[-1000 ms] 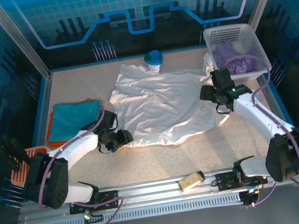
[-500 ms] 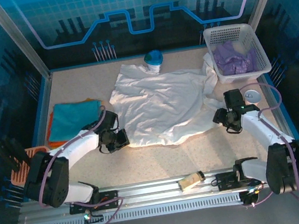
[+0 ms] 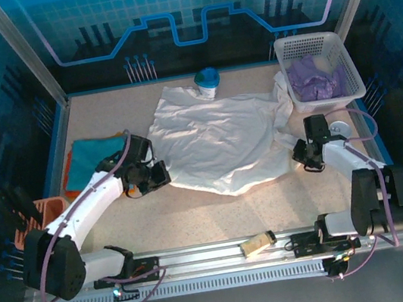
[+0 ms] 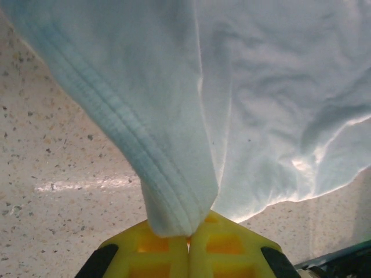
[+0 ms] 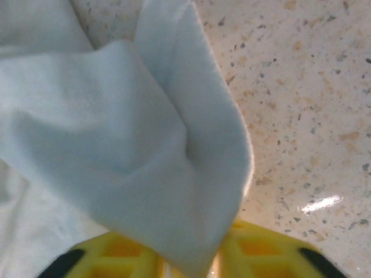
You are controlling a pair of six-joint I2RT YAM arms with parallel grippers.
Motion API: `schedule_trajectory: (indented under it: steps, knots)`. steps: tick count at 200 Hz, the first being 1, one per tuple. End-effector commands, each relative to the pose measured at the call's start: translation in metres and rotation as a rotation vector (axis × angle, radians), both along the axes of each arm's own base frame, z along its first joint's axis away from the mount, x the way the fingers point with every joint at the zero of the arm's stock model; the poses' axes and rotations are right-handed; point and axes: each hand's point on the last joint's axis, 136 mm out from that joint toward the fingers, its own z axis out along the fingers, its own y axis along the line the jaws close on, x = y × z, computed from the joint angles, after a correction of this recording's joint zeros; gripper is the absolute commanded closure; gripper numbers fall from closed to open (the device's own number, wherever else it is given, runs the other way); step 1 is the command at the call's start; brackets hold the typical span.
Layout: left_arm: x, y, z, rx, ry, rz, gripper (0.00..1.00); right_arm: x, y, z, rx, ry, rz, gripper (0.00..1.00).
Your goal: Fold and stack the t-shirts
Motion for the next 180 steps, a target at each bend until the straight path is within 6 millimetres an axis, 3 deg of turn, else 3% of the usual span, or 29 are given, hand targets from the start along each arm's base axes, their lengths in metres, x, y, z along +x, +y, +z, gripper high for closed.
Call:
schedule_trajectory:
  steps: [1, 12, 48, 67, 87, 107, 127, 156, 167, 180]
  knots:
    - [0.001, 0.001, 0.022, 0.027, -0.007, -0.043, 1.0, 0.008, -0.003, 0.004, 0.008, -0.011, 0.014, 0.9]
    - [0.0, 0.003, 0.028, 0.039, -0.005, -0.053, 1.0, 0.003, -0.002, 0.004, 0.015, 0.011, 0.025, 1.0]
    - [-0.011, 0.014, 0.033, 0.07, 0.0, -0.055, 1.0, -0.023, 0.018, 0.007, 0.12, 0.051, 0.054, 1.0]
    - [-0.016, 0.013, 0.032, 0.062, 0.017, -0.065, 1.0, -0.035, 0.027, 0.021, 0.167, 0.046, 0.063, 1.0]
    - [-0.008, 0.007, 0.037, 0.035, -0.001, -0.071, 1.0, -0.038, 0.026, 0.043, 0.161, -0.002, 0.061, 1.0]
    - [0.012, -0.004, 0.049, 0.008, -0.031, -0.091, 1.0, -0.023, 0.027, 0.063, 0.173, -0.067, 0.066, 1.0]
    - [0.035, -0.012, 0.051, 0.009, -0.031, -0.119, 1.0, -0.002, 0.027, 0.069, 0.188, -0.072, 0.071, 1.0]
    - [0.069, -0.018, 0.041, 0.014, -0.003, -0.141, 0.97, 0.028, 0.025, 0.063, 0.202, -0.064, 0.069, 1.0]
    - [0.087, -0.016, 0.039, 0.035, -0.01, -0.136, 0.97, 0.033, 0.023, 0.051, 0.2, -0.041, 0.061, 1.0]
    - [0.113, -0.014, 0.038, 0.055, -0.021, -0.123, 0.97, 0.047, 0.02, 0.052, 0.197, -0.043, 0.061, 1.0]
